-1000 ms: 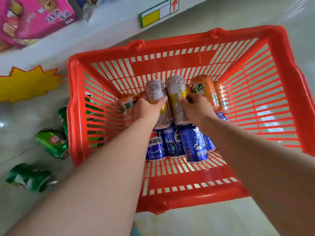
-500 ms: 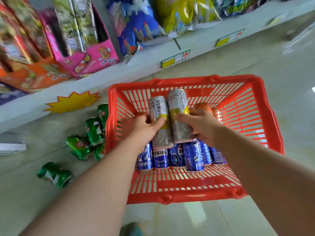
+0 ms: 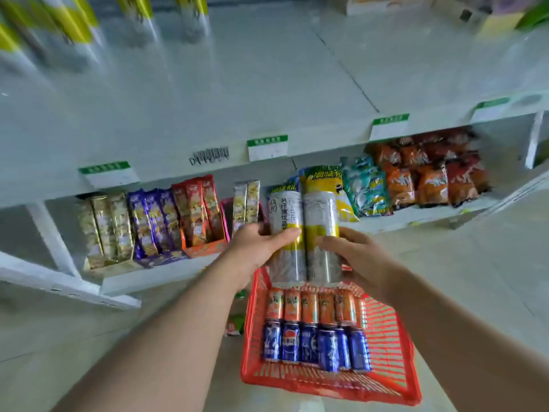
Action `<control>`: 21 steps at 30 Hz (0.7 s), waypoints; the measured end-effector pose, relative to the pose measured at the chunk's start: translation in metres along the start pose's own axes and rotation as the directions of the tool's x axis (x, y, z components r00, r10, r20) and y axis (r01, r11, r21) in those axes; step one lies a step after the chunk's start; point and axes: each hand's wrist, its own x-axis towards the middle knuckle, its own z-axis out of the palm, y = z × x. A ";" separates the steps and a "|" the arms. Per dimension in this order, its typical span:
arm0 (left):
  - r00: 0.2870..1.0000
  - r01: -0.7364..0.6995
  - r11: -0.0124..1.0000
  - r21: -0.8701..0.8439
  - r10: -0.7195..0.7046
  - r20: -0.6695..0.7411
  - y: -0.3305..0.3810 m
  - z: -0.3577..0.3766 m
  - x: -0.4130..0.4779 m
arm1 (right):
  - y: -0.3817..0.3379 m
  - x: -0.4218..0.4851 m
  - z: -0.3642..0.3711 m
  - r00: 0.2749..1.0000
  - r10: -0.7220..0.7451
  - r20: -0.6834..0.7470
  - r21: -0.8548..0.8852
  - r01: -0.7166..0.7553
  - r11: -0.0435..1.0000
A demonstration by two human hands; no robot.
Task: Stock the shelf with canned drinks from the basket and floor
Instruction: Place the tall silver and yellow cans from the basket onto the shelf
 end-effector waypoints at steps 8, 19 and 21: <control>0.999 -0.053 0.999 0.012 0.053 0.009 0.113 -0.068 -0.086 | -0.134 -0.078 0.043 0.980 -0.123 0.158 -0.073 0.135 0.988; 0.939 -0.251 0.966 0.066 0.259 -0.224 0.207 -0.187 -0.100 | -0.256 -0.060 0.154 0.929 -0.310 0.203 -0.087 0.332 0.939; 0.933 -0.264 0.963 0.058 0.270 -0.236 0.213 -0.211 -0.081 | -0.270 -0.040 0.173 0.926 -0.319 0.204 -0.095 0.343 0.935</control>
